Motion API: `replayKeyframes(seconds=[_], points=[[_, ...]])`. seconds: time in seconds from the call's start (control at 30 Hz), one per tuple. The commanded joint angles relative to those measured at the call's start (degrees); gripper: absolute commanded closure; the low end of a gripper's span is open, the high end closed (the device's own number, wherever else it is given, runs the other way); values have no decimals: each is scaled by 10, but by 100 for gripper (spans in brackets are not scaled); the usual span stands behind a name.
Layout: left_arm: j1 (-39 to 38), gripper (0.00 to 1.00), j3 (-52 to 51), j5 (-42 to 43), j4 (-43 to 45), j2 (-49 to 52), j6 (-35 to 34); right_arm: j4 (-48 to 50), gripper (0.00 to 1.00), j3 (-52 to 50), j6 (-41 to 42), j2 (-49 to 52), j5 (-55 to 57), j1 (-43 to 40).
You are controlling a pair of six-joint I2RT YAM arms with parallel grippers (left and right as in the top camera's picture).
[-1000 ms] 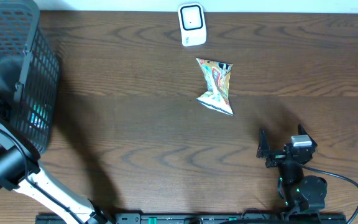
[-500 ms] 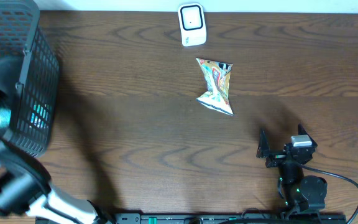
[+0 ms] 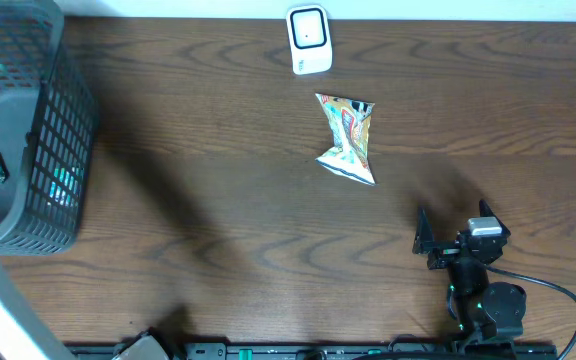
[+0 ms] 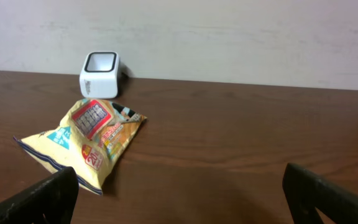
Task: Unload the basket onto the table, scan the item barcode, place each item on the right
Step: 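Carry the green packet with the left gripper and place it beside the snack bag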
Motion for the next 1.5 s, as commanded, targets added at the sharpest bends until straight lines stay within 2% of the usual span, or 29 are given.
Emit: replayKeyframes(seconds=[0.0,0.17,0.3,0.37,0.63,0.8,0.87,0.9,0.93,1.03,1.13,1.27,1.47], points=[[-114,93,3,64,-33,5,5,-3,1,-1,-4,-3,3,3],[-323,93,-7,39,-107,67,100,-3,1,-1,-4,-3,3,3],[-432,93,-7,-78,-144,139,112,-3,1,-1,-4,-3,3,3],[-470,93,-7,-110,-152,177,119,-3,1,-1,-4,-3,3,3],[-566,93,-7,-112,-134,349,133,-3,1,-1,-4,-3,3,3],[-588,92,-7,-112,-124,429,132,-3,1,-1,-4,-3,3,3],[-591,83,-7,-112,-120,449,132,-3,1,-1,-4,-3,3,3],[-592,74,-7,-112,-118,457,132,-3,1,-1,-4,-3,3,3],[-593,73,-7,-112,-115,465,132,-3,1,-1,-4,-3,3,3],[-592,51,-6,-112,-108,466,133,-3,1,-1,-4,-3,3,3],[-584,42,9,-112,-109,452,134,-3,1,-1,-4,-3,3,3],[-550,41,38,-112,-110,395,144,-3,1,-1,-4,-3,3,3],[-438,38,49,-113,-96,237,234,-3,1,-1,-4,-3,3,3]])
